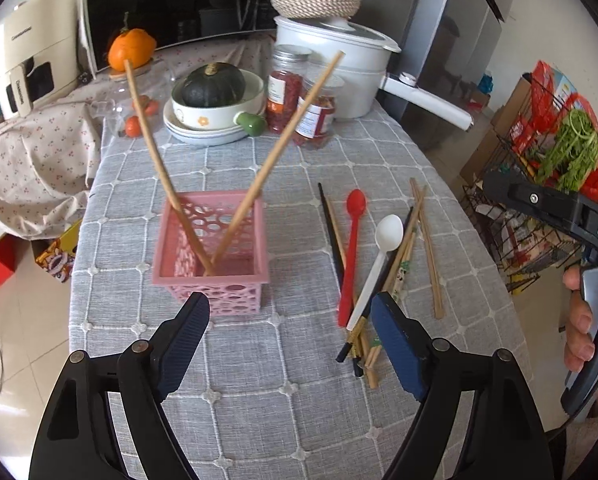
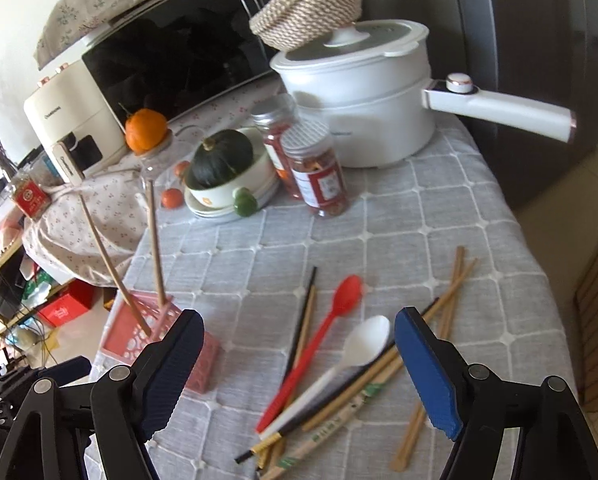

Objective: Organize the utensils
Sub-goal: 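Grasp the white plastic spoon by its handle with the left tool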

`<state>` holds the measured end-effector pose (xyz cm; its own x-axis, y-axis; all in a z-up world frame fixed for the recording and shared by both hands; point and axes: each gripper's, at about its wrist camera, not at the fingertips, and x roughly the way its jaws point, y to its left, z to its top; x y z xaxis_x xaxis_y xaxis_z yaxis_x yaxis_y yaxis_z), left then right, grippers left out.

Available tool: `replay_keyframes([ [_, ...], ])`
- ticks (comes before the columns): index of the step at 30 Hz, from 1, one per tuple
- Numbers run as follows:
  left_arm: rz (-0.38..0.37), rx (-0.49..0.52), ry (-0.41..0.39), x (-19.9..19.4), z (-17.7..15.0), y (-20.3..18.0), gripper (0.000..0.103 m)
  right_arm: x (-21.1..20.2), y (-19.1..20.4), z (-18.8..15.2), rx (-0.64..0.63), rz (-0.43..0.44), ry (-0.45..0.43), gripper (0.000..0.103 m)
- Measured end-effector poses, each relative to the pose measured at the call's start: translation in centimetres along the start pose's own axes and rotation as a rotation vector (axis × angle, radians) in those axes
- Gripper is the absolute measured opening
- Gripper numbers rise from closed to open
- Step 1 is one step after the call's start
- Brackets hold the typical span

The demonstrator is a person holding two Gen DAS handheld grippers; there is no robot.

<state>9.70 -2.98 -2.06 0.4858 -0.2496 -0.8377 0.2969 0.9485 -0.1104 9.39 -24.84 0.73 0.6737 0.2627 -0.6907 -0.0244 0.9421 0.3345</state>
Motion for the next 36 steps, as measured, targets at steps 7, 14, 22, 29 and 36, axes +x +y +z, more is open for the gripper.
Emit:
replay_keyframes([
  [7,-0.031,0.143,0.089,2.3,-0.8,-4.6,0.085,-0.3,-5.5,-1.3,0.049,-0.102,0.066,0.084],
  [14,-0.057,0.162,0.164,6.2,1.0,-8.1,0.082,0.1,-9.6,-2.1,0.117,-0.153,0.128,0.084],
  [22,-0.082,0.126,0.216,13.0,5.8,-10.5,0.060,1.1,-12.0,-2.8,0.122,-0.183,0.181,0.084],
  [29,-0.043,0.105,0.265,17.8,7.8,-11.7,0.058,1.5,-14.2,-3.0,0.202,-0.136,0.204,0.084],
  [36,-0.025,0.080,0.277,19.8,8.4,-11.6,0.045,1.6,-15.1,-2.9,0.231,-0.139,0.201,0.084],
])
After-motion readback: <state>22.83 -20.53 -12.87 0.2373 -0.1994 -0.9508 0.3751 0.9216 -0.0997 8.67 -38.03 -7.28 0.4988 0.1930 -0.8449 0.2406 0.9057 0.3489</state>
